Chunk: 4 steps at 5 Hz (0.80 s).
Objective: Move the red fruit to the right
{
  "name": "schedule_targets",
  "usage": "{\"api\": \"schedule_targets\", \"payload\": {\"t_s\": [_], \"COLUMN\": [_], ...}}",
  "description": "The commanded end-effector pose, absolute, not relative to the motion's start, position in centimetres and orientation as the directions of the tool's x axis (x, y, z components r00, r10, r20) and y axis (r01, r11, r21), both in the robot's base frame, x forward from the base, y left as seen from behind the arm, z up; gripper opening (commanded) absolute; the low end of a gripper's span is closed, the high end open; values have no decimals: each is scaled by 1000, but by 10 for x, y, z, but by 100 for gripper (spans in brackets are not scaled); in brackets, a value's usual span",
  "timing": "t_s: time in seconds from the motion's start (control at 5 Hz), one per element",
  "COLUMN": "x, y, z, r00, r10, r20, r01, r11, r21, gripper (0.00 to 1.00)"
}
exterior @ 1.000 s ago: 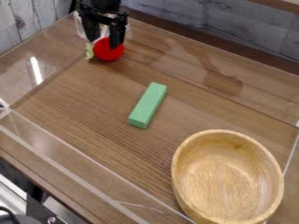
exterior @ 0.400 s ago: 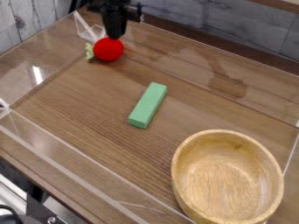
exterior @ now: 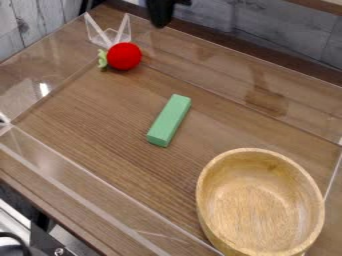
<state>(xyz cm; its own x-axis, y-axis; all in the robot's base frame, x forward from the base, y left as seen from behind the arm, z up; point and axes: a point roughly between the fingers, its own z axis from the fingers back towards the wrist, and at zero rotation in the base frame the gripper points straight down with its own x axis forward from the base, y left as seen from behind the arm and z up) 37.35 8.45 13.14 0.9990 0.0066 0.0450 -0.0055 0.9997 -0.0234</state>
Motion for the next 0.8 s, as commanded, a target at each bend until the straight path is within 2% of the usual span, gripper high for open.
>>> {"api": "schedule_targets", "payload": {"t_s": [0.0, 0.6], "x": [368, 375], "y": [105, 133], "z": [147, 118], "r00": [990, 980], "r10": [73, 173], "r20": [119, 94], "r01": [-74, -176], "r11": [997, 984], "r21": [0, 27], "gripper": [100, 100]}}
